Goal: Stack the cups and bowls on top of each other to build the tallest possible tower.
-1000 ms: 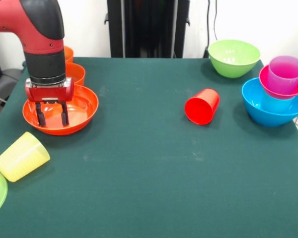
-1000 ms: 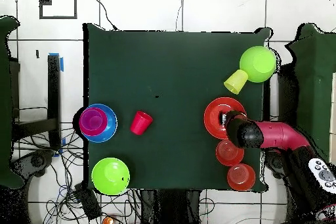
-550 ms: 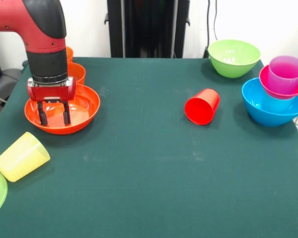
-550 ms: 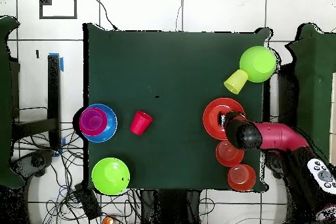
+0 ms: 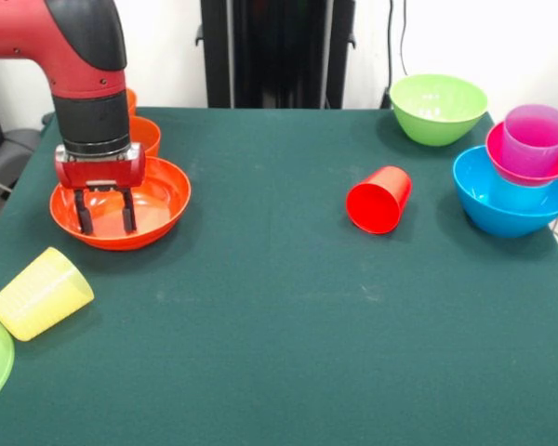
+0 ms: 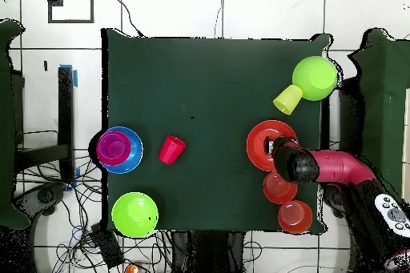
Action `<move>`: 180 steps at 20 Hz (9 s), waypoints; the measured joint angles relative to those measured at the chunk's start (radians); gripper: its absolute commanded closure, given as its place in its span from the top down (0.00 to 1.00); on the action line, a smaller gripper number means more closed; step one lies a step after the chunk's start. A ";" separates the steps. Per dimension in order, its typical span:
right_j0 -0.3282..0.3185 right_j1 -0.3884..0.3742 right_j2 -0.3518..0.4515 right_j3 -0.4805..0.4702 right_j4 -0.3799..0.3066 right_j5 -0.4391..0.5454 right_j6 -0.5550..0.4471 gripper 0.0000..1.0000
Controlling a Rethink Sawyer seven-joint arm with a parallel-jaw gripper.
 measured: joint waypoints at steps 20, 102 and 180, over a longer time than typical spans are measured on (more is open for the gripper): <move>0.165 -0.018 -0.104 0.034 0.089 -0.037 0.017 1.00; 0.784 0.017 -0.497 0.048 0.754 -0.044 0.286 1.00; 0.777 0.088 -0.615 -0.085 0.797 0.259 0.287 1.00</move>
